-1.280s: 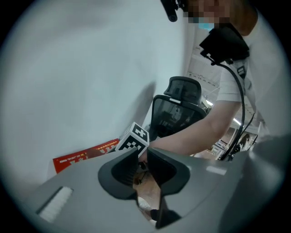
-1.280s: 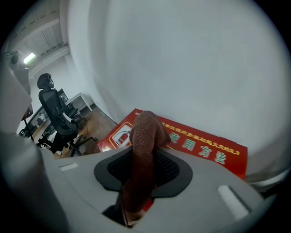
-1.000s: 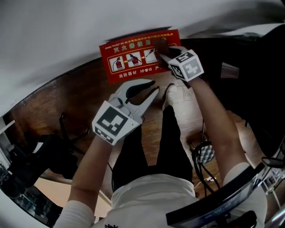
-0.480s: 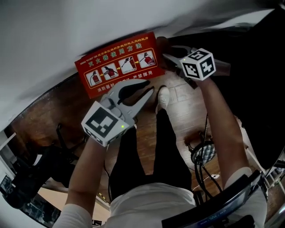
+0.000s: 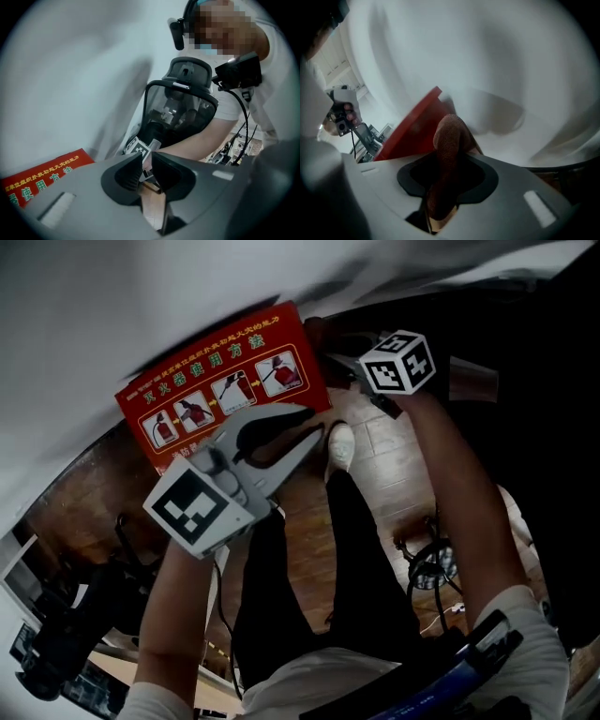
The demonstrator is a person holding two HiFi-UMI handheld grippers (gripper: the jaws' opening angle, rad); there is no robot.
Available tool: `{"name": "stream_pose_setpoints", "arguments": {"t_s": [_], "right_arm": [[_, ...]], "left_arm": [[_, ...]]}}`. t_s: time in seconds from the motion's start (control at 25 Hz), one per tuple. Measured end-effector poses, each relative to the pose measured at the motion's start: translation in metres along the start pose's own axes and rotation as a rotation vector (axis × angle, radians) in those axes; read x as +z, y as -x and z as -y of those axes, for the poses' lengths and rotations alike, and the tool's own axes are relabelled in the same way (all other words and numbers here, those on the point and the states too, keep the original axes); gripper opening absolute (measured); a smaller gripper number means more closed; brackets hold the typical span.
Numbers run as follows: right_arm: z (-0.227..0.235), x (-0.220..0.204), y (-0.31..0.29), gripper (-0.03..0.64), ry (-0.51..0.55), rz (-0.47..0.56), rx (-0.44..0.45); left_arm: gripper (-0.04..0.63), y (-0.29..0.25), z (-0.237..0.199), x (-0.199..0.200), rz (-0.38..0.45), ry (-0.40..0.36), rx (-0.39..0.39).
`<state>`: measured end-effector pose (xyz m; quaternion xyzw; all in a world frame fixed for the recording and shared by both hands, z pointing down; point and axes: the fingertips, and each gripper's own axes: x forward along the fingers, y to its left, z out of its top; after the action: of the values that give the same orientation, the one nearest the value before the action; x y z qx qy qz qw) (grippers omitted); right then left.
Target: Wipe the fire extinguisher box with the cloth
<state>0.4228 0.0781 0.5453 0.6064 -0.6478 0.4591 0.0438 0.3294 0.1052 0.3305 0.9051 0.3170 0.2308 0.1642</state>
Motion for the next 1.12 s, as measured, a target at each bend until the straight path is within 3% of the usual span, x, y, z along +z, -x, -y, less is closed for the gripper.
{"name": "stream_pose_setpoints", "arguments": {"t_s": [0.28,0.56,0.8,0.96,1.12], "right_arm": [[0.029,-0.032,-0.046,0.114,-0.004,-0.020,0.016],[0.065,-0.077,-0.103,0.114,-0.023,-0.052,0.018],[0.106,-0.134,-0.149,0.114,-0.057,-0.137,-0.023],[0.130,-0.171,-0.178,0.114,-0.082,-0.210,-0.065],[0.140,-0.179,-0.183,0.114,-0.077,-0.218,-0.101]], "left_arm": [[0.061,-0.032,-0.006,-0.007,-0.003,-0.022,-0.051],[0.063,-0.043,-0.017,-0.014,-0.016,-0.034,-0.036],[0.063,-0.042,-0.024,-0.026,-0.024,-0.018,-0.034],[0.063,-0.040,-0.024,-0.033,-0.030,-0.050,-0.052],[0.063,-0.037,-0.026,-0.033,-0.007,-0.061,-0.048]]}}
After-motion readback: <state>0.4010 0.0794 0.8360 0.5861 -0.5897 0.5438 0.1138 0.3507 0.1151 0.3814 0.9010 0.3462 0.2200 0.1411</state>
